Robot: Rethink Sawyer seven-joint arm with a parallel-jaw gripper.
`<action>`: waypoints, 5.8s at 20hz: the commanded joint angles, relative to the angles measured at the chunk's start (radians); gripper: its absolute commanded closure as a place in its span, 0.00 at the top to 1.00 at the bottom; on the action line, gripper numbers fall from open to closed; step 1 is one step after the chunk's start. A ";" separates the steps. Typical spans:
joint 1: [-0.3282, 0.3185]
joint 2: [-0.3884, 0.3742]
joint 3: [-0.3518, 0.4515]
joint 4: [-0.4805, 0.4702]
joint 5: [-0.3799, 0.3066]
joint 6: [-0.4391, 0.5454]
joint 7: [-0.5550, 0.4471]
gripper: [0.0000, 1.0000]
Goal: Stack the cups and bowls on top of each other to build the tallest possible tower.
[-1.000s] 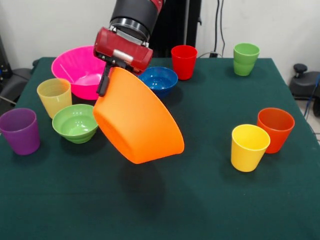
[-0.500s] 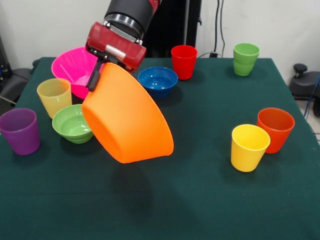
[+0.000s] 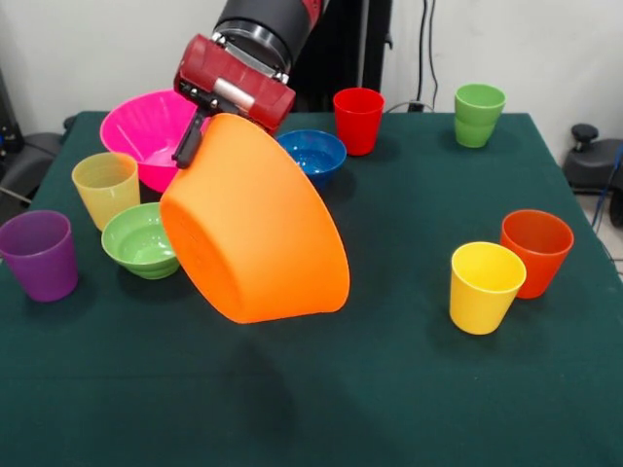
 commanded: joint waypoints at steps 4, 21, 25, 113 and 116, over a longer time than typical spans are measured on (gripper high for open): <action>0.058 0.072 0.026 -0.026 0.140 -0.077 -0.017 0.00; 0.058 0.186 -0.012 -0.050 0.204 -0.204 0.003 0.00; 0.066 0.215 -0.024 -0.052 0.217 -0.237 -0.011 0.00; 1.009 0.714 0.523 1.051 1.010 -0.798 0.916 0.00; 1.070 0.701 0.558 1.073 1.010 -0.767 0.957 0.00</action>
